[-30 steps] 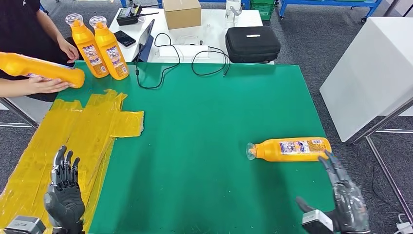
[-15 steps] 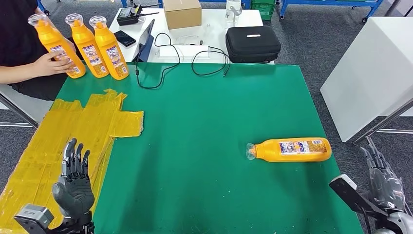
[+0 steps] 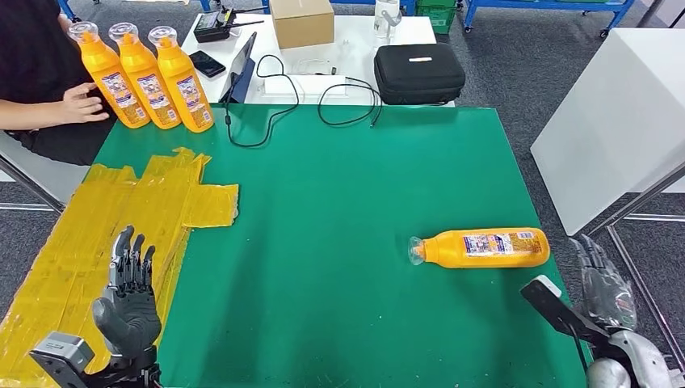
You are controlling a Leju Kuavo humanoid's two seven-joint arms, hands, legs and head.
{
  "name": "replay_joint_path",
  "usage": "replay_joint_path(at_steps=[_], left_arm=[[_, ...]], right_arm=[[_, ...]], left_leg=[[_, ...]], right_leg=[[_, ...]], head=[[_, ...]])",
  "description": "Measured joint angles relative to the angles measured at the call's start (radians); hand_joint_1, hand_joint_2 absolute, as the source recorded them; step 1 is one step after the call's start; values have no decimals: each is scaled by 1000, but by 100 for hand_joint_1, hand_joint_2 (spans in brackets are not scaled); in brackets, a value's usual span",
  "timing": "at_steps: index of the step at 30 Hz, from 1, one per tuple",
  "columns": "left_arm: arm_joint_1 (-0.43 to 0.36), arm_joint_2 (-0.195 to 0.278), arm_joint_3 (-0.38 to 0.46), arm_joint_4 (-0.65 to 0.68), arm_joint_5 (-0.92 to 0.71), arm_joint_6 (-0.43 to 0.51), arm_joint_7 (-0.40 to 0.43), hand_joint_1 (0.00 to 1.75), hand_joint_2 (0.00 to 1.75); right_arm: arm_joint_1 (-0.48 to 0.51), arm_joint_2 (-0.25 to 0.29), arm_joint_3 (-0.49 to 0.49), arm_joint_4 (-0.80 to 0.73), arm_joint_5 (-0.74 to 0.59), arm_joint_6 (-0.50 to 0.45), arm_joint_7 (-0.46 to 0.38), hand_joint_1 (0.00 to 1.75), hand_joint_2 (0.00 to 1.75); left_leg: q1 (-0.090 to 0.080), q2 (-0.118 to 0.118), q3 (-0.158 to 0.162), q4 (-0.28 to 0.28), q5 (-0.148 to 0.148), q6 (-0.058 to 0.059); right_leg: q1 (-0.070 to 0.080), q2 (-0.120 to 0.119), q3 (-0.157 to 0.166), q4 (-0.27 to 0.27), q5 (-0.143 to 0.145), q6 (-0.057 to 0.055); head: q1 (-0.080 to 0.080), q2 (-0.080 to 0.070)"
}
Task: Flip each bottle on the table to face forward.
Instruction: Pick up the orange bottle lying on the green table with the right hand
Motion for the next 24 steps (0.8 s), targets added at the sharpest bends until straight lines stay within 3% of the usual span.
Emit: replay_joint_path(at_steps=[11, 15, 21, 24], left_arm=[[0, 1, -2, 0, 0, 0, 1, 0, 0], [0, 3, -2, 0, 0, 0, 3, 0, 0], [-15, 17, -14, 7, -2, -9, 19, 0, 0], [-15, 20, -17, 8, -2, -9, 20, 0, 0]], right_arm=[[-9, 0, 35, 12, 2, -10, 9, 0, 175], [-22, 0, 88, 30, 5, -22, 19, 0, 175], [-155, 7, 229, 158, 15, -54, 43, 0, 175], [-173, 8, 252, 183, 26, -60, 56, 0, 175]], left_leg=[[0, 0, 0, 0, 0, 0], [0, 0, 0, 0, 0, 0], [0, -1, 0, 0, 0, 0], [0, -1, -1, 0, 0, 0]], right_leg=[[0, 0, 0, 0, 0, 0], [0, 0, 0, 0, 0, 0], [0, 0, 0, 0, 0, 0], [0, 0, 0, 0, 0, 0]], head=[[0, 0], [0, 0], [0, 0], [0, 0]])
